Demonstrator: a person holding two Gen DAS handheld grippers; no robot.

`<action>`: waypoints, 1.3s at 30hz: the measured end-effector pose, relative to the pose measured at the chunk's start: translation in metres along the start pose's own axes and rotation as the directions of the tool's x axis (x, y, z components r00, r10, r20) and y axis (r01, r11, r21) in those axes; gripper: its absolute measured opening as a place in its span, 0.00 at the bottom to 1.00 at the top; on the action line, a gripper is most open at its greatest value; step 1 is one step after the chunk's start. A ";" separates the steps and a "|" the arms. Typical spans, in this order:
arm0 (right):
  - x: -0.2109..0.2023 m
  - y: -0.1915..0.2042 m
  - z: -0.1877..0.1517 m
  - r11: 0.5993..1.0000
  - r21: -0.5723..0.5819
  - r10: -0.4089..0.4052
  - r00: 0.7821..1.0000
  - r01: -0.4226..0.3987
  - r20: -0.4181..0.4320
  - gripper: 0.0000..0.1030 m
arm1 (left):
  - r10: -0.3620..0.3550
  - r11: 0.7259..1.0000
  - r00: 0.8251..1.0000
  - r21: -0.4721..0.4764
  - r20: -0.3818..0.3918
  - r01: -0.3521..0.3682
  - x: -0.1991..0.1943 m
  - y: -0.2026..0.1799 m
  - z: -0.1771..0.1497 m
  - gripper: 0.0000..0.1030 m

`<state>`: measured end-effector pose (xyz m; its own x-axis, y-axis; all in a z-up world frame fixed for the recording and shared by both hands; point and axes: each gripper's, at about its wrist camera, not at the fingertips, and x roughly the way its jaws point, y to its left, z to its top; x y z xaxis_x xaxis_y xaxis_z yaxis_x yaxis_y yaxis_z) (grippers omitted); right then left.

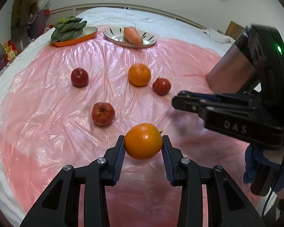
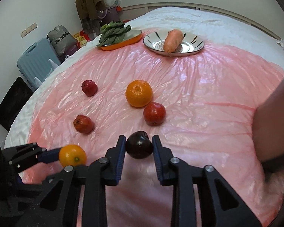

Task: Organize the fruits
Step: 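Carry the plum in the right gripper while the left carries the orange to the tray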

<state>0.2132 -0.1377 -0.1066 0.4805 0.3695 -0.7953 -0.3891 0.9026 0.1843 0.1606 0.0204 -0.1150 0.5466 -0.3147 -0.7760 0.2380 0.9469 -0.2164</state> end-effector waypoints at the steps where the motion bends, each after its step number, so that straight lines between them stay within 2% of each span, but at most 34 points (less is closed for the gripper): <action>1: -0.005 0.000 -0.002 1.000 0.001 -0.003 1.000 0.003 0.005 0.25 | -0.005 1.000 1.000 -0.002 0.009 0.005 -0.005 -0.001 0.000 0.32; 9: -0.049 -0.001 -0.028 0.999 0.010 -0.040 0.999 0.039 0.030 0.25 | -0.005 1.000 0.999 0.005 0.049 0.005 -0.037 -0.012 -0.006 0.32; 25: -0.131 -0.016 -0.099 0.991 0.089 -0.112 0.991 0.105 0.073 0.25 | -0.045 0.999 0.994 0.019 0.099 0.044 -0.092 -0.051 -0.041 0.32; 39: -0.177 -0.037 -0.132 0.985 0.101 -0.153 0.982 0.142 0.111 0.25 | -0.053 0.997 0.994 0.060 0.098 0.048 -0.102 -0.088 -0.061 0.32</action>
<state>0.0389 -0.2656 -0.0484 0.6188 0.2496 -0.7449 -0.2357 0.9635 0.1271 0.0355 -0.0267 -0.0530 0.6094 -0.3698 -0.7013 0.3117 0.9251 -0.2170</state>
